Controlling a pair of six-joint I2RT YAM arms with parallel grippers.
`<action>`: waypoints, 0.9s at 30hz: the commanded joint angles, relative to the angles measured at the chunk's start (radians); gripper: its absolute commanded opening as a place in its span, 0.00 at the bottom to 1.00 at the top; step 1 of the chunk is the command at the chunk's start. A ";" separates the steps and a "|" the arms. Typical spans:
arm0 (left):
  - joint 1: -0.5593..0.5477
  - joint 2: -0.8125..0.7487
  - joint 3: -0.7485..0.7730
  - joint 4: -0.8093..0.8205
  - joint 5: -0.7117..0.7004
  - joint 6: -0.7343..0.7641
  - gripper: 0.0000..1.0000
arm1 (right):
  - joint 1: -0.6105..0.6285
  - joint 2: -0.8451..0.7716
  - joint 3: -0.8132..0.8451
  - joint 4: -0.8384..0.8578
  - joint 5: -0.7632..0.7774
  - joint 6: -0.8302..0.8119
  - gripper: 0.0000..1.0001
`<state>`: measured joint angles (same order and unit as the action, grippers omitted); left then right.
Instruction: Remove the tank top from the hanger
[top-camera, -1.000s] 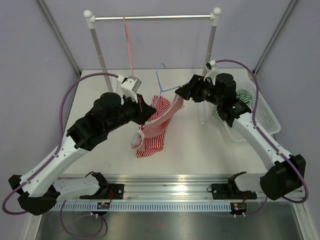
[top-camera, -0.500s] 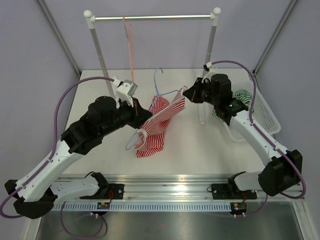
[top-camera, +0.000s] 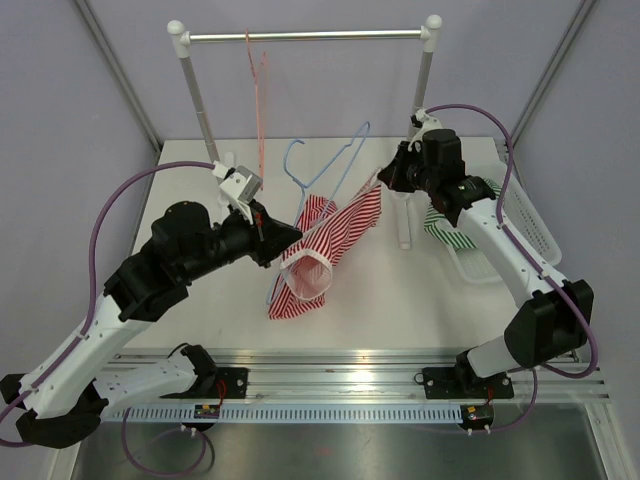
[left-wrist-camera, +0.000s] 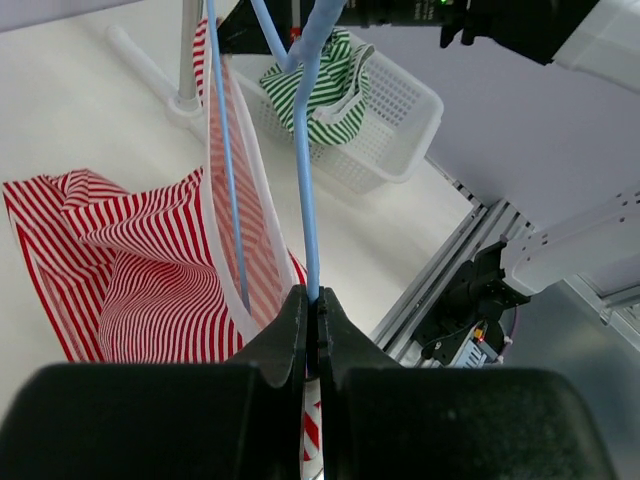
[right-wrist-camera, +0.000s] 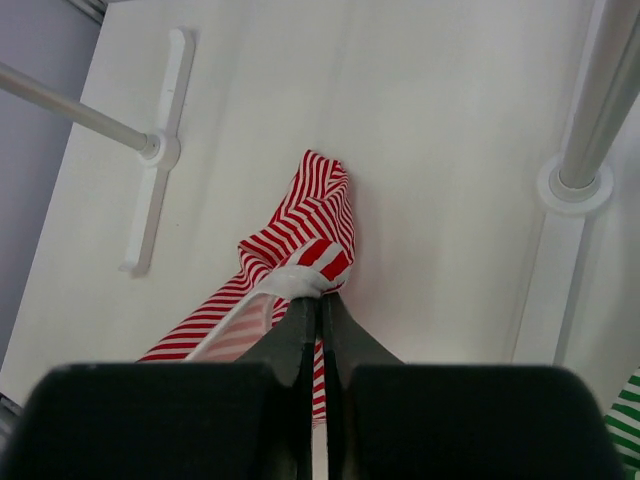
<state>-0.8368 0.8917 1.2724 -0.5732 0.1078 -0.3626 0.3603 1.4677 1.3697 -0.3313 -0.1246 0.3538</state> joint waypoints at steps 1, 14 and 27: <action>-0.004 -0.025 0.018 0.125 0.081 0.007 0.00 | -0.029 -0.007 0.019 0.008 -0.030 -0.021 0.00; -0.008 0.145 0.056 0.639 -0.068 0.088 0.00 | -0.017 -0.369 -0.147 0.106 -0.579 0.105 0.00; -0.019 0.311 0.304 0.296 -0.364 0.050 0.00 | 0.058 -0.492 -0.242 -0.100 -0.299 0.013 0.00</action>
<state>-0.8509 1.2247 1.5146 -0.1848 -0.1459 -0.2821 0.3851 0.9573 1.1835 -0.4034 -0.5476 0.3775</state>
